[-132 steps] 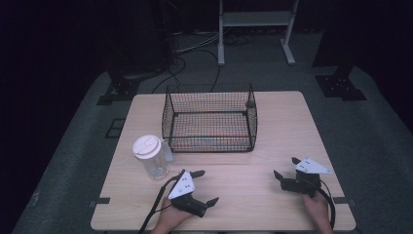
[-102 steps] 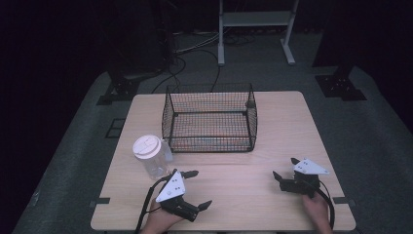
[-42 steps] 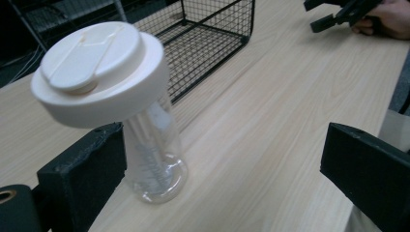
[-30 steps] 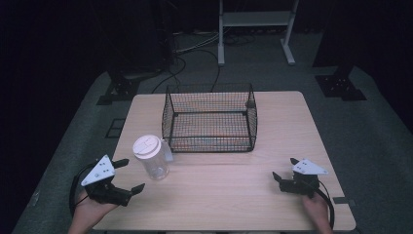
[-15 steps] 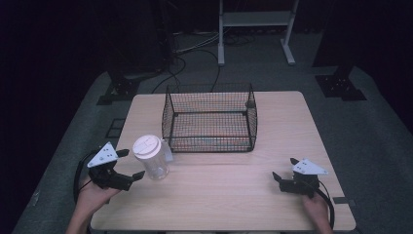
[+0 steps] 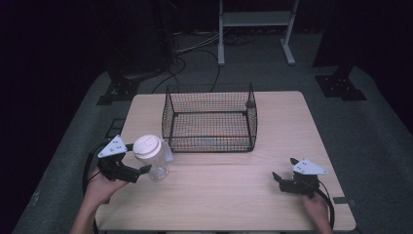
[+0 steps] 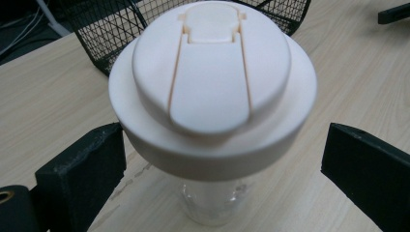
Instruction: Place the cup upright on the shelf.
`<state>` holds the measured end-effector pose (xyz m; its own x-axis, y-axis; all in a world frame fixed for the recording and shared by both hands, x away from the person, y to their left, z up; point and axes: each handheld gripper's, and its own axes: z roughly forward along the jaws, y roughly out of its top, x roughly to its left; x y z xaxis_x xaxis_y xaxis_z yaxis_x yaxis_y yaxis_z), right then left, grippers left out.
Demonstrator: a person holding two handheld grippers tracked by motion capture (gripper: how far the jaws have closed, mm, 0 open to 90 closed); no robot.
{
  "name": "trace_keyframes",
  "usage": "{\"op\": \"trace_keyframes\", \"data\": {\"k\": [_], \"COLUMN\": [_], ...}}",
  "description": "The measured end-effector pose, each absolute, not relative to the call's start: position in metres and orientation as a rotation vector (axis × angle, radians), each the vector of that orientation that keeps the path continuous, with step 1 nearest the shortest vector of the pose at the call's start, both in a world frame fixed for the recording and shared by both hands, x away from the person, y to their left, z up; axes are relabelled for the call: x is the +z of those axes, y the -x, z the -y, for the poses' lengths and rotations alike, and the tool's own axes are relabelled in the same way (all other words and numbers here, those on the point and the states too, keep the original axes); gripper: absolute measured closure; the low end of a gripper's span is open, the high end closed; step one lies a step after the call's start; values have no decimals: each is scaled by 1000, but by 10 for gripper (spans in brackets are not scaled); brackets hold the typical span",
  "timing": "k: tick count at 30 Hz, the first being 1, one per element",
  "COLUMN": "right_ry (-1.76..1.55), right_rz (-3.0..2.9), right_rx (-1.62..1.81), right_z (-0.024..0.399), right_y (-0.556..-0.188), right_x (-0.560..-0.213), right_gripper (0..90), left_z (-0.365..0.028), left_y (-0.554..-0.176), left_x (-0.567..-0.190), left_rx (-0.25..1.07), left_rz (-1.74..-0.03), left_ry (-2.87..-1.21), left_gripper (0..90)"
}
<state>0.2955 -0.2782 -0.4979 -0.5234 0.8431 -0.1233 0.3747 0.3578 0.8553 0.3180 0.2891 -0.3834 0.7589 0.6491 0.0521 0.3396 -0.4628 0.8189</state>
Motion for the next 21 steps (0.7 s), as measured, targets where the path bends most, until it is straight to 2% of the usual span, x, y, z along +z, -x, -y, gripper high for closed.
{"op": "trace_keyframes", "data": {"k": [21], "right_ry": [-1049], "right_rz": [-2064], "right_rx": [1090], "right_z": [278], "right_y": [-295], "right_x": [-498], "right_gripper": [135], "left_z": [-274], "left_y": [-339], "left_x": [-383], "left_rx": [426], "left_rz": [-757], "left_ry": [-2085], "left_gripper": [11]}}
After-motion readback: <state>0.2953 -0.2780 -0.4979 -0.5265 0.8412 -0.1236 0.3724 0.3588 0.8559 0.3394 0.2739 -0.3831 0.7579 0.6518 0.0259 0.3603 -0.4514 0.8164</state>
